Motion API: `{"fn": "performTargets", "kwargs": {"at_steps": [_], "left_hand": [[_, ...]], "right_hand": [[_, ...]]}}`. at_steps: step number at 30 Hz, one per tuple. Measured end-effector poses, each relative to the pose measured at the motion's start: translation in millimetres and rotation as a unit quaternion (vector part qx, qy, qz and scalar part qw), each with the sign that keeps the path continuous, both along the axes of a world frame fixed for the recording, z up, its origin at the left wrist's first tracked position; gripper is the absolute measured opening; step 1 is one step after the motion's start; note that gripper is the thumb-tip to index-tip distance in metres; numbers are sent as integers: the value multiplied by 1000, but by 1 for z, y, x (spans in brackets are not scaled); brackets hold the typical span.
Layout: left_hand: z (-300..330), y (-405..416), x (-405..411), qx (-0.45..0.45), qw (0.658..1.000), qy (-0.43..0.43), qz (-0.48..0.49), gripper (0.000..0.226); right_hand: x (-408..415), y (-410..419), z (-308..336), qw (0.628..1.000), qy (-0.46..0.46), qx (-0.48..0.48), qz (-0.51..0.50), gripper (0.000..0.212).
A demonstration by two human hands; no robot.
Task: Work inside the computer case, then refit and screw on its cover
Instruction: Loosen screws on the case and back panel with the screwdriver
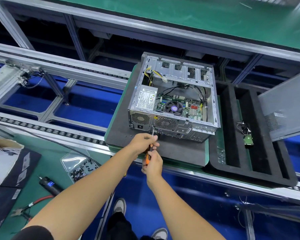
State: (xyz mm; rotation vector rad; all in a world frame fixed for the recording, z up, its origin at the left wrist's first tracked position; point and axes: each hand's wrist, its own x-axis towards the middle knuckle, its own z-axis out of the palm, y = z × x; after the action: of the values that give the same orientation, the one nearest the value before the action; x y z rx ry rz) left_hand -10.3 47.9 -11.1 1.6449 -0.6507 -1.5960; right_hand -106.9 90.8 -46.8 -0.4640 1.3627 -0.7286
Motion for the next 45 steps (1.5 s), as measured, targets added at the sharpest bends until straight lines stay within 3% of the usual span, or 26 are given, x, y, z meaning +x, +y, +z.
{"fn": "performTargets", "kwargs": {"at_steps": [2,5,7,10,12,14,19,23,28,31,36,38,41,45], "left_hand": [[4,3,4,3,998,62,-16,22],[3,4,7,1,999,43,-14,24],[3,0,5,8,999,29,25,28],[-1,-8,4,18,997,-63,42,36],[-1,-11,1,14,993,-108,48,36],[-2,-11,-3,-2,992,-115,46,33],[-4,1,3,9,999,34,-5,22],[-5,-5,6,-2,1000,-4,-11,21],[-7,-11,0,-7,998,-58,-6,18],[-8,-5,-6,-17,998,-61,-19,16],[-3,-2,-34,-59,992,-91,-67,8],[1,-6,-56,-88,990,-73,-86,7],[4,-16,-97,-134,980,-66,-129,7],[9,-33,-151,-164,951,-127,-227,20]], "right_hand": [[1,1,-2,992,-106,49,-35,30],[3,-1,0,982,-171,69,-51,27],[1,-1,4,993,-107,49,-16,16],[-7,0,-1,993,76,-51,77,19],[-6,-1,2,988,94,-84,84,22],[-2,-5,7,996,50,-49,58,24],[-3,-10,6,992,-121,45,17,30],[-11,-12,7,986,-155,58,11,32],[-20,-15,9,995,-18,34,90,23],[-30,-17,13,985,65,-27,160,18],[-73,-16,8,904,294,-133,280,14],[-98,-20,5,870,381,-168,264,5],[-141,-32,7,833,457,-231,211,12],[-205,-59,13,814,500,-269,120,15]]}}
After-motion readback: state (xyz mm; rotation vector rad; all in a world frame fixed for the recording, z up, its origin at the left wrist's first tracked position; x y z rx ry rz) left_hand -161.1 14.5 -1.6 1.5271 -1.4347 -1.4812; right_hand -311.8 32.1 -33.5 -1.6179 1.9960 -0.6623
